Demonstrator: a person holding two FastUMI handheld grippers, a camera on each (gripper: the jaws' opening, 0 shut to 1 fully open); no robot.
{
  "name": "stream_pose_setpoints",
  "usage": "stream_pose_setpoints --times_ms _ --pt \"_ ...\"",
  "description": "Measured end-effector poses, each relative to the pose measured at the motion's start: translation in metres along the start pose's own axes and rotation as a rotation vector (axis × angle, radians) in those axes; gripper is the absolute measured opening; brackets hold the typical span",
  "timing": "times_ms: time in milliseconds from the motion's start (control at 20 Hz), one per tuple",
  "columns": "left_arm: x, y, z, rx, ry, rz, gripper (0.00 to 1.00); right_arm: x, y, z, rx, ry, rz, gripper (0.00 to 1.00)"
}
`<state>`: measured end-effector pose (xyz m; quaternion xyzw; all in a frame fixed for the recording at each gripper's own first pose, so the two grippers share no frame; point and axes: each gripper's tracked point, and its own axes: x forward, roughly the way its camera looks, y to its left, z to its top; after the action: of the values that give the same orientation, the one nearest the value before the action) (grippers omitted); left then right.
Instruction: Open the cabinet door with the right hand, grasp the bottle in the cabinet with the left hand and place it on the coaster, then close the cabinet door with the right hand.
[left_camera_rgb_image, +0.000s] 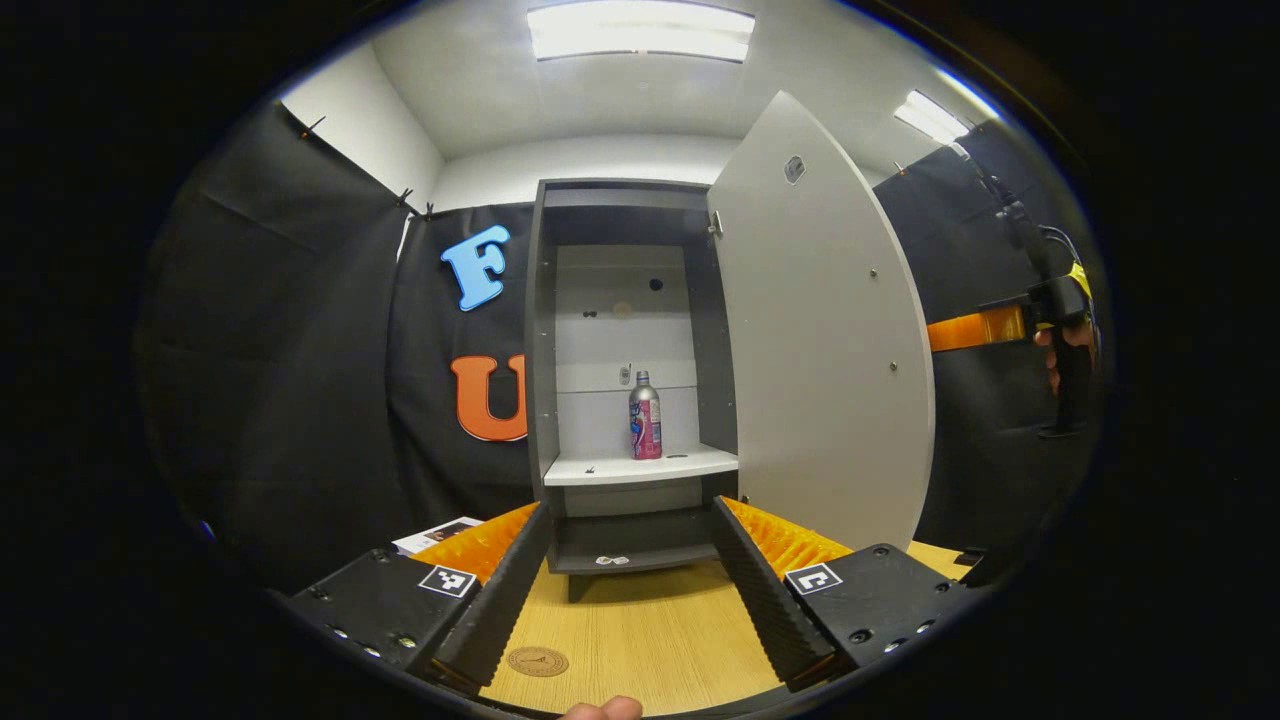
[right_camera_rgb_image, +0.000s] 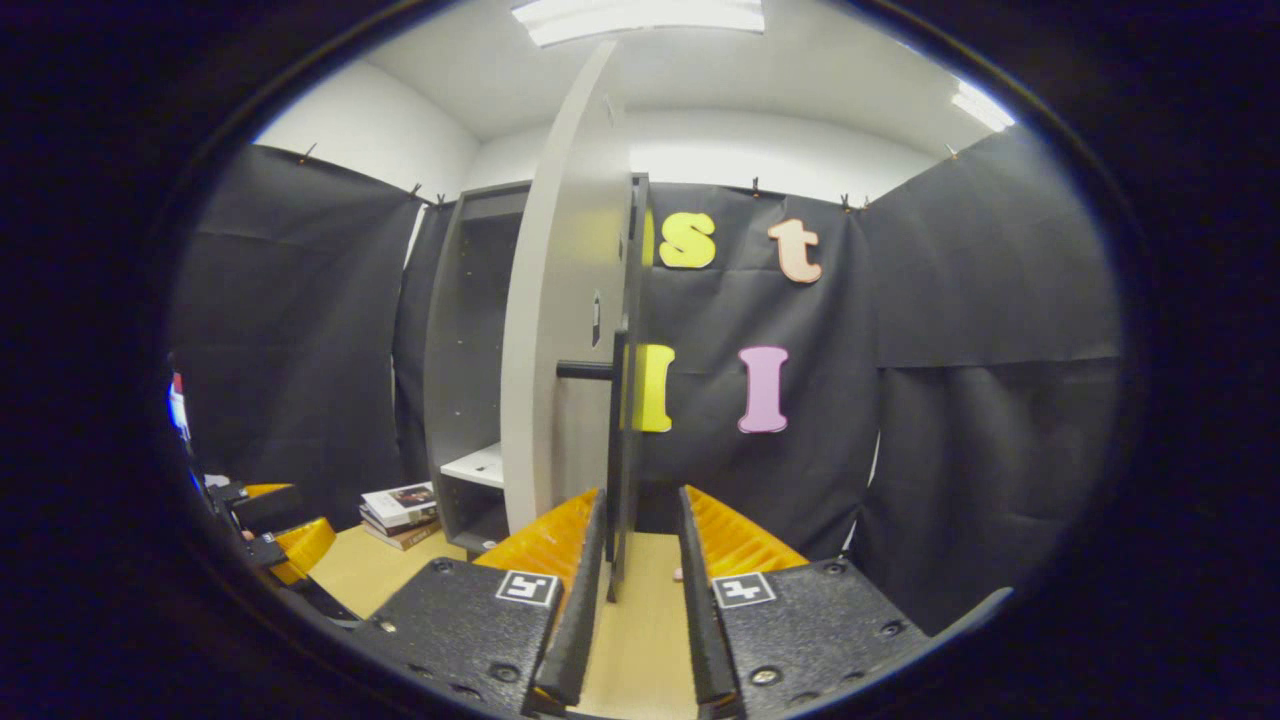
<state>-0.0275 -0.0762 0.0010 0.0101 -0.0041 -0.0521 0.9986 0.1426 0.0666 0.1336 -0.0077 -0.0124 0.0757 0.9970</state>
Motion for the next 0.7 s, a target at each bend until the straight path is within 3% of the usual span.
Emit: stream_pose_setpoints --times_ms 150,300,550,700 --pt "0.012 -0.003 0.004 -0.002 -0.008 -0.023 0.96 -0.002 -0.002 -0.001 0.009 -0.007 -0.020 0.60" --pt "0.038 0.002 0.013 -0.006 -0.018 -0.033 0.96 -0.003 -0.006 -0.007 0.044 0.006 -0.043 1.00" --pt "0.127 -0.012 0.024 -0.012 0.011 -0.120 0.96 -0.001 -0.003 -0.010 0.085 0.007 -0.034 1.00" --pt "0.190 -0.017 0.028 -0.004 0.002 -0.125 0.96 0.002 -0.006 -0.011 0.078 0.006 -0.043 1.00"
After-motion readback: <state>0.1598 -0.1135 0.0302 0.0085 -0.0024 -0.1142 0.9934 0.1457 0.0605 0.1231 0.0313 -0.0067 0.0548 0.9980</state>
